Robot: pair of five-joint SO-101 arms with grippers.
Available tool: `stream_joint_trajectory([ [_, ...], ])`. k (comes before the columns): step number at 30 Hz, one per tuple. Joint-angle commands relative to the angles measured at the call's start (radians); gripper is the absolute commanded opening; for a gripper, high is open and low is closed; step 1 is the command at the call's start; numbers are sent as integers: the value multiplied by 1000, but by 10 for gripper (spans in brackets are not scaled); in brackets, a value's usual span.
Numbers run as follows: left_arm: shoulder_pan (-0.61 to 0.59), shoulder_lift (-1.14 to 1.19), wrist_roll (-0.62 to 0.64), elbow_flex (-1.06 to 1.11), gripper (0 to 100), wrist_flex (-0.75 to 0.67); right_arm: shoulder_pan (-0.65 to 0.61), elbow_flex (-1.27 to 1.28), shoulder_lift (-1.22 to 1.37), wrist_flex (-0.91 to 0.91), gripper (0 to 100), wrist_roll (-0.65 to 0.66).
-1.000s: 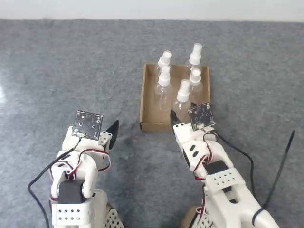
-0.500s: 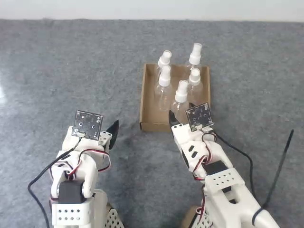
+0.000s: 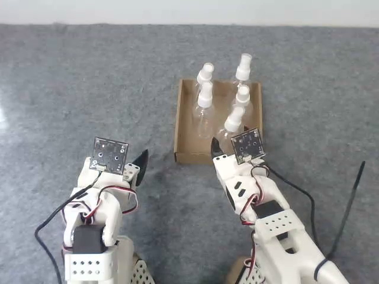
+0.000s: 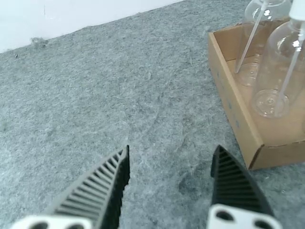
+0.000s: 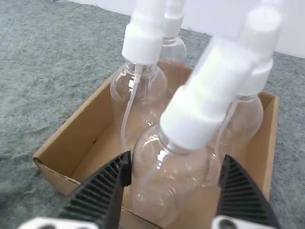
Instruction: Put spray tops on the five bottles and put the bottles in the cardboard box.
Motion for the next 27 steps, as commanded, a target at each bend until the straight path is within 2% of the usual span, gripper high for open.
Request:
stream_joint_trajectory([
  [1,-3,-17,-8,-4,254,-23,-5,-12,-5,-13,241,14],
  [9,-3,-17,-8,-4,254,-23,-7,-38,-5,-13,241,72],
  [18,-3,-17,-8,-2,254,-25,-8,-127,-7,101,242,68],
  [27,-3,-17,-8,-2,254,-25,-8,-141,-7,105,243,68],
])
